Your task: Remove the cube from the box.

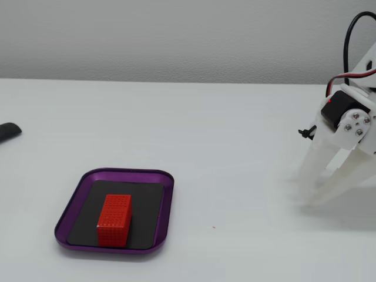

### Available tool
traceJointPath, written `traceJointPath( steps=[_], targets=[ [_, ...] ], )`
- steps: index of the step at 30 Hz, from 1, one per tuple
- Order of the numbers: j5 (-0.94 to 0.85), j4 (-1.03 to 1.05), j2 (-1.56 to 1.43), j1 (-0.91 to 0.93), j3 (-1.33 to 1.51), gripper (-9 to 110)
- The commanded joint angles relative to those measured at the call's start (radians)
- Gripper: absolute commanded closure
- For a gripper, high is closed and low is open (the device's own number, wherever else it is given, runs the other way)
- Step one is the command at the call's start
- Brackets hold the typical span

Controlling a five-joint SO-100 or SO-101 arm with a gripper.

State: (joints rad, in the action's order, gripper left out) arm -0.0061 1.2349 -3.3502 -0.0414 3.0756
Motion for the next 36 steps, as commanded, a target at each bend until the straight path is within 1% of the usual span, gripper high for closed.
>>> traceJointPath(
  steps=[1,15,18,24,26,28,31,33,36],
  targets=[
    [0.095,-0.026,-0.086,0.008,0.006,102],
    [0.095,-0.032,-0.086,0.008,0.008,102],
    [0.092,-0.097,-0.086,0.017,0.006,102],
    [0.095,-0.298,-0.083,0.152,-0.002,102],
    [0.095,-0.345,-0.075,0.166,-0.043,102],
    [0.092,-0.345,-0.071,0.155,-0.117,102],
    [0.014,-0.319,-0.051,0.114,-0.213,102],
    [-0.012,-0.293,0.014,0.074,-0.256,102],
    [-0.017,-0.298,0.193,0.055,-0.316,102]
  ],
)
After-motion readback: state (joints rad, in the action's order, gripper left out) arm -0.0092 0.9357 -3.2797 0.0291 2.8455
